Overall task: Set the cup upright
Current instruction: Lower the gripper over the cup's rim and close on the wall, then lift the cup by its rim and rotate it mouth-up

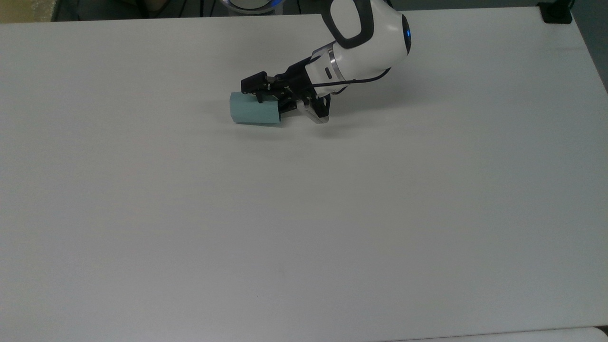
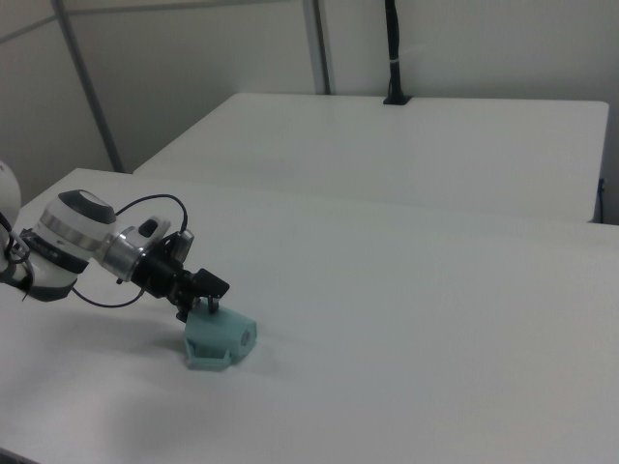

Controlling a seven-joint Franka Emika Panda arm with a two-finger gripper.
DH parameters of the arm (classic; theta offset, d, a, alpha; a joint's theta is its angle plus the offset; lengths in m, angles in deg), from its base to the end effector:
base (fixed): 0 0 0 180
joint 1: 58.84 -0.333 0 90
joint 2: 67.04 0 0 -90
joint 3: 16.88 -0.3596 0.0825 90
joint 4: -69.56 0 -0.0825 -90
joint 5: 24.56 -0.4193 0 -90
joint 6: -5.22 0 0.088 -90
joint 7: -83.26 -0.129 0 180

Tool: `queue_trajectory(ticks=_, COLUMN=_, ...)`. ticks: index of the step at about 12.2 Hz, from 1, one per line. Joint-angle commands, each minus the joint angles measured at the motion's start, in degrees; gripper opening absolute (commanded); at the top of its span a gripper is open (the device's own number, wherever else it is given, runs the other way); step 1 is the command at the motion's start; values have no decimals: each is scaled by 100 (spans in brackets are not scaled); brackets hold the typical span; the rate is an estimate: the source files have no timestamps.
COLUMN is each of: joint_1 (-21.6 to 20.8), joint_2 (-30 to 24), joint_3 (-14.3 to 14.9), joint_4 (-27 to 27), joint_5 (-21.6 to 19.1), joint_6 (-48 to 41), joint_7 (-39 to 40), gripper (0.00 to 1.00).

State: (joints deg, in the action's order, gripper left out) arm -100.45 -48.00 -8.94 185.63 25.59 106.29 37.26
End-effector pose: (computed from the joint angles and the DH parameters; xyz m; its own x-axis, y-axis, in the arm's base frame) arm 0.5275 0.2527 0.2844 0.9742 0.2254 -0.0140 0.1345 -0.5296 0.8375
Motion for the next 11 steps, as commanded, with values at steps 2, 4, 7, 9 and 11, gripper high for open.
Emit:
queue_trajectory(ticks=2, joint_1=232, joint_2=-241, joint_3=14, joint_4=-259, joint_5=-566, joint_6=230, joint_7=573, gripper=0)
queue_trajectory(ticks=4, joint_1=232, joint_2=-365, joint_3=14, joint_4=-400, joint_5=-742, joint_6=221, joint_7=644, gripper=0)
queue_trajectory(ticks=7, joint_1=311, joint_2=-479, joint_3=14, joint_4=-603, joint_5=-1067, joint_6=230, joint_7=741, gripper=0)
queue_trajectory(ticks=9, joint_1=363, joint_2=-585, joint_3=14, joint_4=-786, joint_5=-1339, joint_6=230, joint_7=803, gripper=0)
queue_trajectory(ticks=11, joint_1=469, joint_2=-716, joint_3=23, joint_4=-954, joint_5=-1735, joint_6=273, joint_7=1004, gripper=0)
